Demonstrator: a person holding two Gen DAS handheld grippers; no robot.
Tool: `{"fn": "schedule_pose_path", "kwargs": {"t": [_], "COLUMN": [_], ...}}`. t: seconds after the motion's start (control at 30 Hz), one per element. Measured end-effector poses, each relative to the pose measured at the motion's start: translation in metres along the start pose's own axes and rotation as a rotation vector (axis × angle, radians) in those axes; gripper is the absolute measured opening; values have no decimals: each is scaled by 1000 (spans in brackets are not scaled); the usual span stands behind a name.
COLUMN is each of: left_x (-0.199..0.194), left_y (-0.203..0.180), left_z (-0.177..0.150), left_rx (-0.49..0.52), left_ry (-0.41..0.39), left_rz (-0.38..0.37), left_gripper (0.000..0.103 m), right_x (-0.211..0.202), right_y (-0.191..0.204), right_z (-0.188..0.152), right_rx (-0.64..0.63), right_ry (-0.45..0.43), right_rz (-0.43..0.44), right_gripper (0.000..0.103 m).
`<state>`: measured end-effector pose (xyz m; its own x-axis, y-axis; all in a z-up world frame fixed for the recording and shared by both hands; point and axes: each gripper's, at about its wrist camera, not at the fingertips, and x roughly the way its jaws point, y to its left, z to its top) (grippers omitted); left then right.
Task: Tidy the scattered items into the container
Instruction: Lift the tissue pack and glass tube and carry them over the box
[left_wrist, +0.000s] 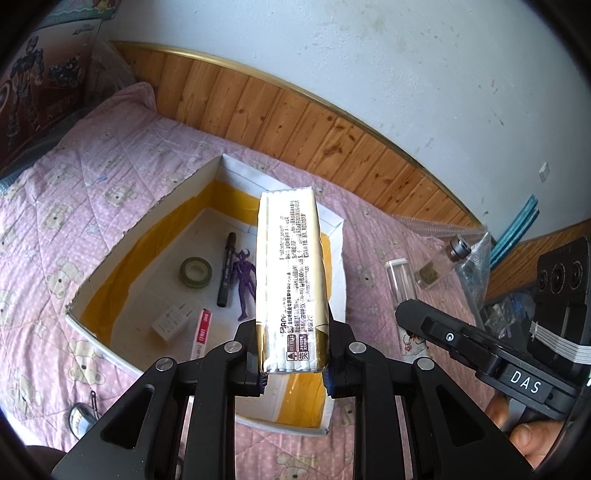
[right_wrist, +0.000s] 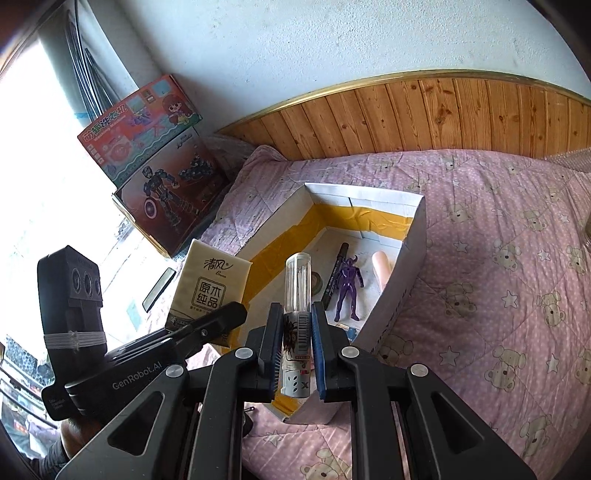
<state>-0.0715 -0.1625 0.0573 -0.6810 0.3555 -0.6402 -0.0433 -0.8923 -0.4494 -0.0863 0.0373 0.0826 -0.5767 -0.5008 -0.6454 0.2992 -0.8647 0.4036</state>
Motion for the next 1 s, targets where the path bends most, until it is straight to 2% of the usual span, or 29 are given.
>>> {"fn": "schedule_pose_path", "kwargs": {"t": [0.6,1.0], "left_x": [32,67], "left_y": [19,24], "left_z": [48,77], "left_rx": [52,87], "left_ry": [24,87], "left_rz": [38,69], "left_gripper": [22,22], "right_x": [41,72], "right_y": [8,-7], "right_z": [36,60], "right_rx": [-48,-44], "right_ry": [31,66], "right_rz": [-11,-29], "right_gripper": [16,16]}}
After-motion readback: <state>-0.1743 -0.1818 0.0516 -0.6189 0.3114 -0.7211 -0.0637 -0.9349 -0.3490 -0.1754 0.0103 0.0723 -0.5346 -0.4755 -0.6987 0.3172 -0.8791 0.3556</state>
